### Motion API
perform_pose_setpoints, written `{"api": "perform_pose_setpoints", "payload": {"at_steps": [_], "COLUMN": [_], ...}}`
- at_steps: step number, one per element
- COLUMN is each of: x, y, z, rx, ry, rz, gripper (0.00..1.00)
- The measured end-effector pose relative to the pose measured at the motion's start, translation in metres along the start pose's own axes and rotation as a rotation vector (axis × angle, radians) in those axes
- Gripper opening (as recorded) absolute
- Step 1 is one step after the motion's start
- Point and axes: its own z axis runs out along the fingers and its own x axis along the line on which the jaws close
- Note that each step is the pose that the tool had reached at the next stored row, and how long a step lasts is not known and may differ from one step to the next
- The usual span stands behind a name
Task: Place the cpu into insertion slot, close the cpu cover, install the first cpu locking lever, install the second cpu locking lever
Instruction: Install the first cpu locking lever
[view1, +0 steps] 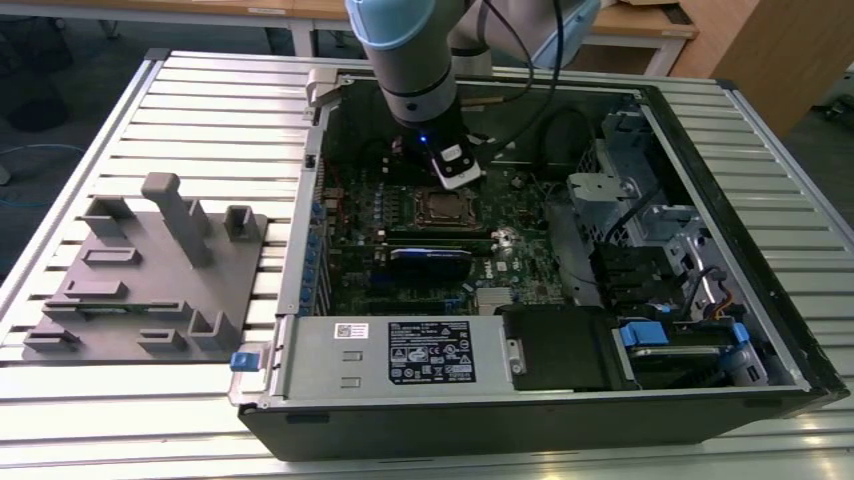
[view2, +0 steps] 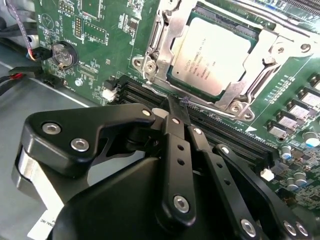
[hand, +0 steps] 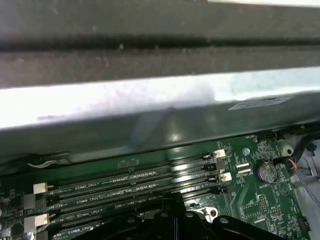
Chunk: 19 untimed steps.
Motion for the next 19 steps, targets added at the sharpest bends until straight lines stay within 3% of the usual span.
{"api": "perform_pose_setpoints", "payload": {"at_steps": [5, 9, 19], "x": [0.0003, 0.0006, 0.0016], "y": [0.0006, 0.0002, -0.0006], "z": [0.0006, 0.0020, 0.0056], "rx": [0.0005, 0.0063, 0.0065], "ry": [0.0001, -0.0017, -0.0020], "rz": [0.000, -0.002, -0.002], "gripper": [0.10, 0.10, 0.10]}}
